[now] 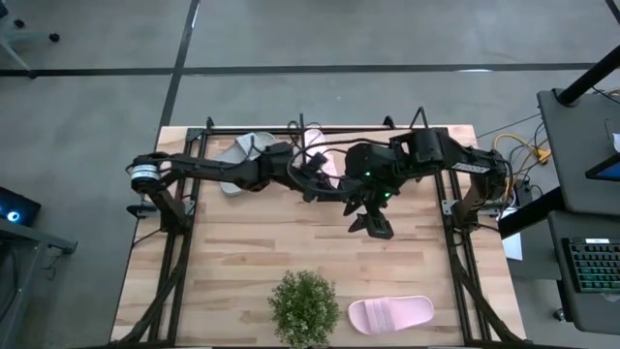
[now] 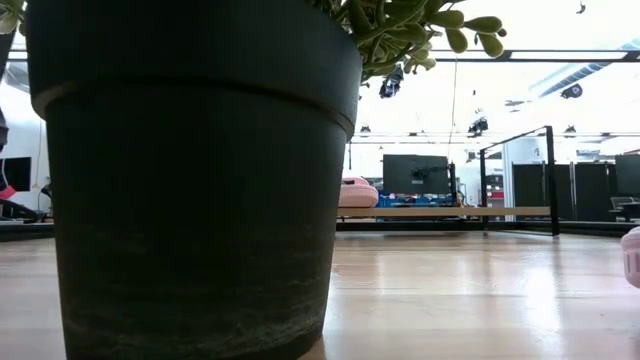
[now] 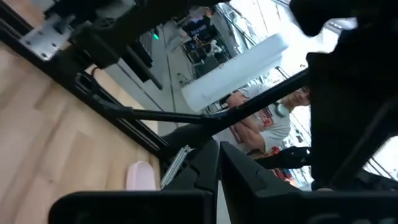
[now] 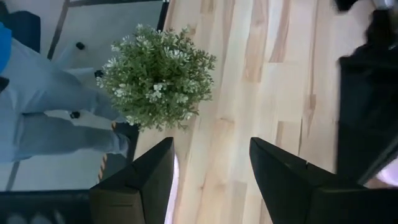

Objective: Pick and place slides into the shelf
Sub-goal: Put the pink slipper on the shelf

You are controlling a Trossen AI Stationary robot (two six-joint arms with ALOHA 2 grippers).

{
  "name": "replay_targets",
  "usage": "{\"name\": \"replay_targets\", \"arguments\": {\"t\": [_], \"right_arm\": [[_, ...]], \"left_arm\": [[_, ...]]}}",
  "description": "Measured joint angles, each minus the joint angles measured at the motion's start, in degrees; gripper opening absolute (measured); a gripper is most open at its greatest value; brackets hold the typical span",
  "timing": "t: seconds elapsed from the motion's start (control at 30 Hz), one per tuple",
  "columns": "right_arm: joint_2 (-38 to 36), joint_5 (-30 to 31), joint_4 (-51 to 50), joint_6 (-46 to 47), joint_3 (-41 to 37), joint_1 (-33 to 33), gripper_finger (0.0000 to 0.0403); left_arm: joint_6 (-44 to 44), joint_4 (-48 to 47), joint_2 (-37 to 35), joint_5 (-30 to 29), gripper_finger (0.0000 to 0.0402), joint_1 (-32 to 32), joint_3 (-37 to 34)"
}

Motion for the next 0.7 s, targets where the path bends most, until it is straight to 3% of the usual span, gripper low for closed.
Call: {"name": "replay_targets", "arguments": {"t": [0.33, 0.53, 0.7], "right_arm": [[-2.2, -1.9, 7.4, -3.0, -9.1, 0.1, 0.0201], [-7.3, -4.9, 16.8, 0.3, -20.9, 1.1, 0.0201], [-13.0, -5.5, 27.3, 6.4, -33.1, 2.7, 0.0201]], "left_arm": [[1.3, 0.9, -12.5, -8.6, 0.0000, 1.9, -13.0], [1.2, 0.5, -19.0, -13.0, 0.0000, 1.9, -18.2], [1.1, 0.7, -21.0, -13.9, 0.0002, 1.8, -18.6]]}}
